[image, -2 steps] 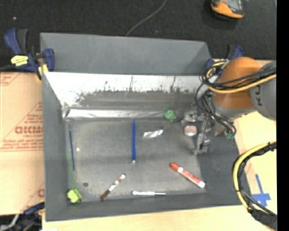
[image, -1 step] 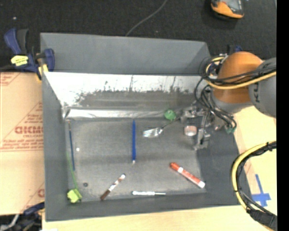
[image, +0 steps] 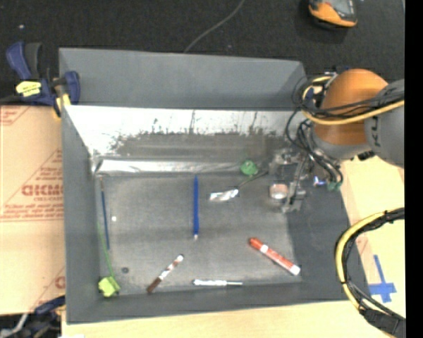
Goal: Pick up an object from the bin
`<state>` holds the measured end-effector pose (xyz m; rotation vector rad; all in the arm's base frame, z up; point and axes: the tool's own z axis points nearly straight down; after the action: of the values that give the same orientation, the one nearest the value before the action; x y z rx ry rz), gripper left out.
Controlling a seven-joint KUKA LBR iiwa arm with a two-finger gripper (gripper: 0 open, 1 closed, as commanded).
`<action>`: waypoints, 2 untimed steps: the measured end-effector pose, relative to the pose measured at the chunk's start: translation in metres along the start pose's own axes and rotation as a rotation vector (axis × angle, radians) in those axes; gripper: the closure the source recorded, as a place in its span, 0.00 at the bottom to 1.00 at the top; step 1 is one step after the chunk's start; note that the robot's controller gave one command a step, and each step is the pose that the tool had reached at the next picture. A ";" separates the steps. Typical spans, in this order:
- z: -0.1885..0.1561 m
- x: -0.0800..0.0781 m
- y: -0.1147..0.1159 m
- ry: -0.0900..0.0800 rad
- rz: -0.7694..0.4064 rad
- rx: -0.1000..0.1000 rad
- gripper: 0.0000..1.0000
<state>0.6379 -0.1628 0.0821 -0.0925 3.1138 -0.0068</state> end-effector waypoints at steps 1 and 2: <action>0.010 0.033 0.005 0.000 -0.002 0.001 0.00; 0.011 -0.003 0.004 -0.004 0.077 0.000 0.00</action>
Offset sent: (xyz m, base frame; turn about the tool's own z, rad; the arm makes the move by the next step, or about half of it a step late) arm 0.0085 0.0056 -0.0121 0.0857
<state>0.6408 -0.1589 0.0714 0.0282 3.1104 -0.0057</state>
